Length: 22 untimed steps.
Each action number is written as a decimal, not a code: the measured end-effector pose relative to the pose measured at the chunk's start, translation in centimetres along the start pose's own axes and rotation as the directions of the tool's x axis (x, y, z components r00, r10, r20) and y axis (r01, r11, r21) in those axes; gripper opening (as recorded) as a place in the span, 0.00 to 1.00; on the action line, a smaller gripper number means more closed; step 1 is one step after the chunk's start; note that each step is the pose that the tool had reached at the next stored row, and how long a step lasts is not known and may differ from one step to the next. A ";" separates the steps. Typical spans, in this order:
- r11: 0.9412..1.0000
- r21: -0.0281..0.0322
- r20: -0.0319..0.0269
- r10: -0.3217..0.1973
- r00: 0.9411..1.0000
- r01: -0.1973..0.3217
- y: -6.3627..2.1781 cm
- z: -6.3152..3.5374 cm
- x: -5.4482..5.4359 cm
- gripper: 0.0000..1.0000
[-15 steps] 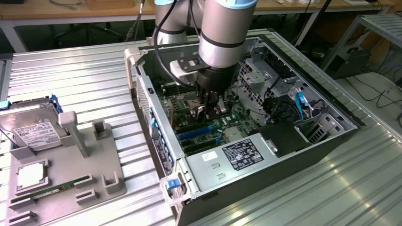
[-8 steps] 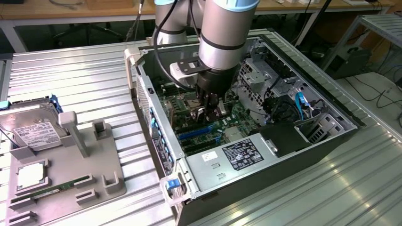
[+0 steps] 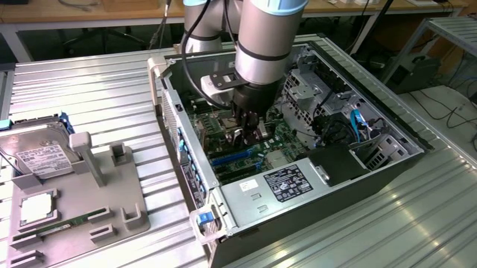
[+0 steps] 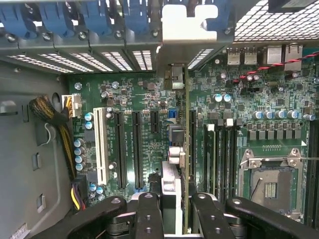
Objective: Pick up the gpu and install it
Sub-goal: 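Insert the gpu into the slot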
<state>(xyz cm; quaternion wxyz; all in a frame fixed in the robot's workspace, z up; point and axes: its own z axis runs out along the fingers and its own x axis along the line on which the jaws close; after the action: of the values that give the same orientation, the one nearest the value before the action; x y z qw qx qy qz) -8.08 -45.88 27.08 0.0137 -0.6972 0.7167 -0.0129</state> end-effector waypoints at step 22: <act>1.000 0.000 0.001 0.000 1.000 0.000 1.12 2.82 0.1 0.28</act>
<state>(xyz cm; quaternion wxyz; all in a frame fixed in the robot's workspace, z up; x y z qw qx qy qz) -9.10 -45.99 24.22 0.0139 -0.6972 0.7167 -0.0127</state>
